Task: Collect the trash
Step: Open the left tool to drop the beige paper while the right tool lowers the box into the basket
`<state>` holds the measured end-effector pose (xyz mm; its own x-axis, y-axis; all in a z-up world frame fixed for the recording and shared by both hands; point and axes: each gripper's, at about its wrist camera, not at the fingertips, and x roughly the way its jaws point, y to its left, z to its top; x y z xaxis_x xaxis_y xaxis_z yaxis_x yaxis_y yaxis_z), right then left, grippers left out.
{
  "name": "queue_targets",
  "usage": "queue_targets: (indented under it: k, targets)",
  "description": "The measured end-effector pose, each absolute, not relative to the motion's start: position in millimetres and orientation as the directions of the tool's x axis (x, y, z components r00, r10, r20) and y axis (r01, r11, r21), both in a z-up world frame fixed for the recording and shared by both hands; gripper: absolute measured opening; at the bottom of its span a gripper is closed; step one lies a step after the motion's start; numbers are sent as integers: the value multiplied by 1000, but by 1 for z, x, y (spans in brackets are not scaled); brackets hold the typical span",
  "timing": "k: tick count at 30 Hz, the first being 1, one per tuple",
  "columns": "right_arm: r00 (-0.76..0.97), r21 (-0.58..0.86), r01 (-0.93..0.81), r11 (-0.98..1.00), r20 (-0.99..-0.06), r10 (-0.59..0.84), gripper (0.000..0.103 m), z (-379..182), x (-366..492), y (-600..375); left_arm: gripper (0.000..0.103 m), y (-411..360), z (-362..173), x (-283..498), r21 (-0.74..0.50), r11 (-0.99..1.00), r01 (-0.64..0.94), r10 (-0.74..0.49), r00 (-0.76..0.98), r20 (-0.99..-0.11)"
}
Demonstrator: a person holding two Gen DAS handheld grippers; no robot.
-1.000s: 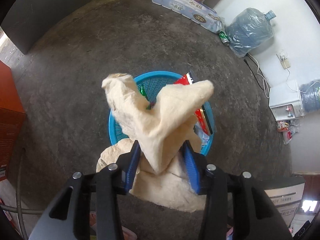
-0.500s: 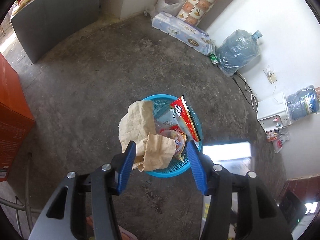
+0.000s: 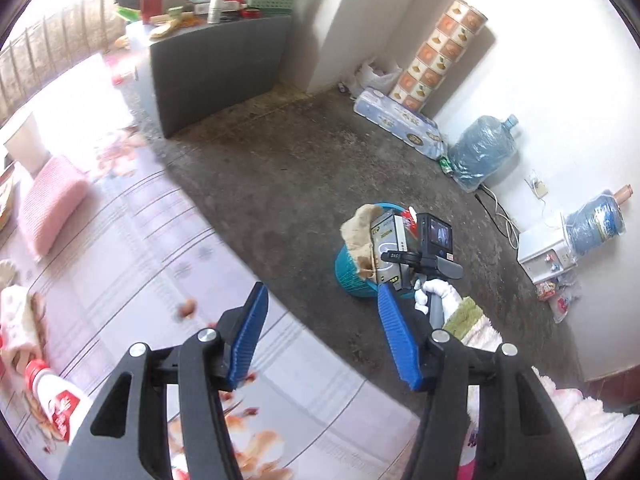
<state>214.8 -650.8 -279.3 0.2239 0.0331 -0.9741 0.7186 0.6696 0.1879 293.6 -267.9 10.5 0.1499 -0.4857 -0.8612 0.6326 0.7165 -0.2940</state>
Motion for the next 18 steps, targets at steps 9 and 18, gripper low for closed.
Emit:
queue_targets:
  k: [9,18]
  targets:
    - [85,140,736,662,-990,114,22,-308,238,-678,56,-159,5,293,-306,818,487,-454,219,-864]
    - [-35,10,732,681,-998,52,22,-342,247,-681,56,-130,2,298,-325,843,430,-450,230,-863]
